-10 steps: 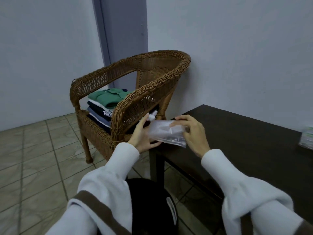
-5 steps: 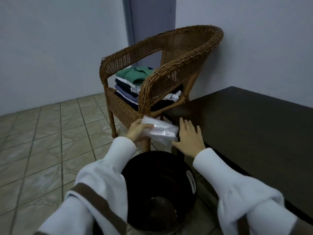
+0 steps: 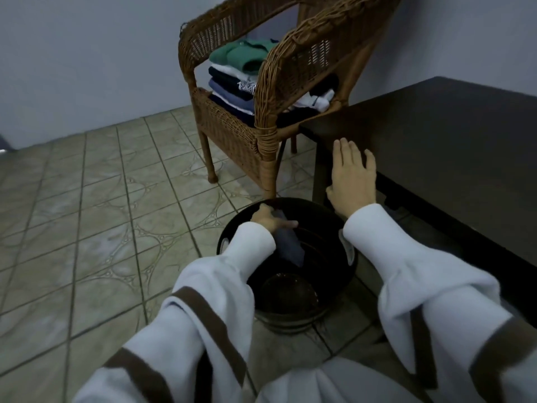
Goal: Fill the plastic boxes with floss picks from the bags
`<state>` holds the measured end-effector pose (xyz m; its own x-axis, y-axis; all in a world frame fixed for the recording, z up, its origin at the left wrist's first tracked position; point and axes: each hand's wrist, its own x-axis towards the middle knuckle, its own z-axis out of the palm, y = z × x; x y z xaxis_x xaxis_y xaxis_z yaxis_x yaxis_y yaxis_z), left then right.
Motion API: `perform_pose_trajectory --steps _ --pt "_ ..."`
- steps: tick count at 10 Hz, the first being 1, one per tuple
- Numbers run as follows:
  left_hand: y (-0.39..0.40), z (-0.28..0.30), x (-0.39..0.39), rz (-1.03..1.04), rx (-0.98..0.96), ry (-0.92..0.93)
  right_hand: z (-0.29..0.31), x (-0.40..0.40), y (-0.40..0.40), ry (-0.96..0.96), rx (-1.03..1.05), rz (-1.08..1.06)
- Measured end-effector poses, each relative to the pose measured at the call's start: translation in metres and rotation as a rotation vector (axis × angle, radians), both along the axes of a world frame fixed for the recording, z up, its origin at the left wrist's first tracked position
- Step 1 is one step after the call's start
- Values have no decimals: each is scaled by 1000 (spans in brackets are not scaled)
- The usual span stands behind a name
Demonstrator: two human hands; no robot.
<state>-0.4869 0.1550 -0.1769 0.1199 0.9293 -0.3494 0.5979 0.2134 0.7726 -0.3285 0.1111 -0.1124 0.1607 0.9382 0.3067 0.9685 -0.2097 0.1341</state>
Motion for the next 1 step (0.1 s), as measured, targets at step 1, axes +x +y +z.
perform_pose_trajectory --steps 1 --pt "2 -6 4 -82 -124 70 0 -1 -1 -11 6 9"
